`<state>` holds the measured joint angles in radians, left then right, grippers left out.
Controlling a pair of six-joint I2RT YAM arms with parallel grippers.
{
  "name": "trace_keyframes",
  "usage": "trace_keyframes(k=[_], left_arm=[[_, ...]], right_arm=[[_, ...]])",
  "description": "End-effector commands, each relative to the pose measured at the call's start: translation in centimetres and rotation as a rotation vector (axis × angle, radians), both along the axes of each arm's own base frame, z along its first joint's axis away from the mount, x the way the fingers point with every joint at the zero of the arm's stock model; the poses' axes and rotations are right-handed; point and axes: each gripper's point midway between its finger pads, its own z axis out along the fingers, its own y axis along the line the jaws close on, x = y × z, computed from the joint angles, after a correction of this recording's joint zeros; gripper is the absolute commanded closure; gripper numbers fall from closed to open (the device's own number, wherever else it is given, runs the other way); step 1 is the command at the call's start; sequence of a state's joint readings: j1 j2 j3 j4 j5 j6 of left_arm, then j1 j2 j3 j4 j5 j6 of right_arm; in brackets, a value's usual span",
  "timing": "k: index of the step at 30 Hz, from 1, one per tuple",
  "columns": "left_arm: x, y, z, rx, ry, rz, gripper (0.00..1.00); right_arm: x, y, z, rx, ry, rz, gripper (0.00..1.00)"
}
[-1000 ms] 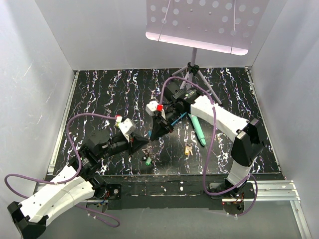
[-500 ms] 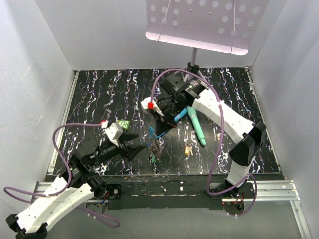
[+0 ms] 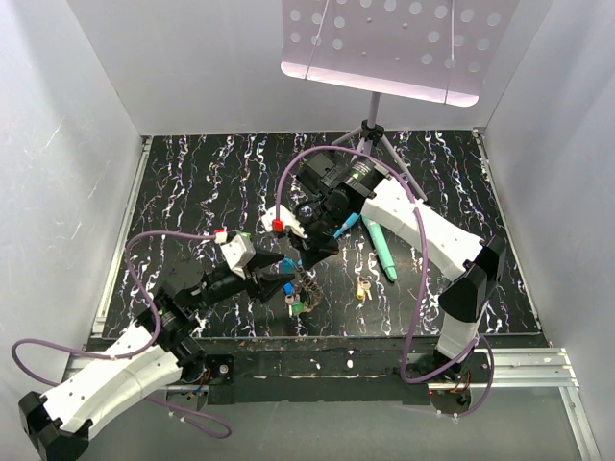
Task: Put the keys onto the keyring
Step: Adjust the keyring.
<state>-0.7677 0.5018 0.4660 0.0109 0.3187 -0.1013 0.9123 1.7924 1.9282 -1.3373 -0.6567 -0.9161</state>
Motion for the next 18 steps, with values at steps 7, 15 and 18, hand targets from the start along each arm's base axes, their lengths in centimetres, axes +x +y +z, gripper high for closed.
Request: trace_keyframes(k=[7,15,18], left_arm=[[0.0,-2.4,1.0,-0.045,-0.042,-0.106,0.57],[0.0,-2.8,0.0,-0.014,0.003,-0.124,0.69],[0.0,-2.8,-0.4,0.000,0.014,-0.124,0.73]], right_arm=[[-1.7,-1.2,1.8,-0.006,0.045,0.003,0.99],[-1.7,-1.0,1.9,-0.001,0.054,-0.002,0.99],[-1.7,-0.9,2.0,0.002,0.055,-0.002,0.99]])
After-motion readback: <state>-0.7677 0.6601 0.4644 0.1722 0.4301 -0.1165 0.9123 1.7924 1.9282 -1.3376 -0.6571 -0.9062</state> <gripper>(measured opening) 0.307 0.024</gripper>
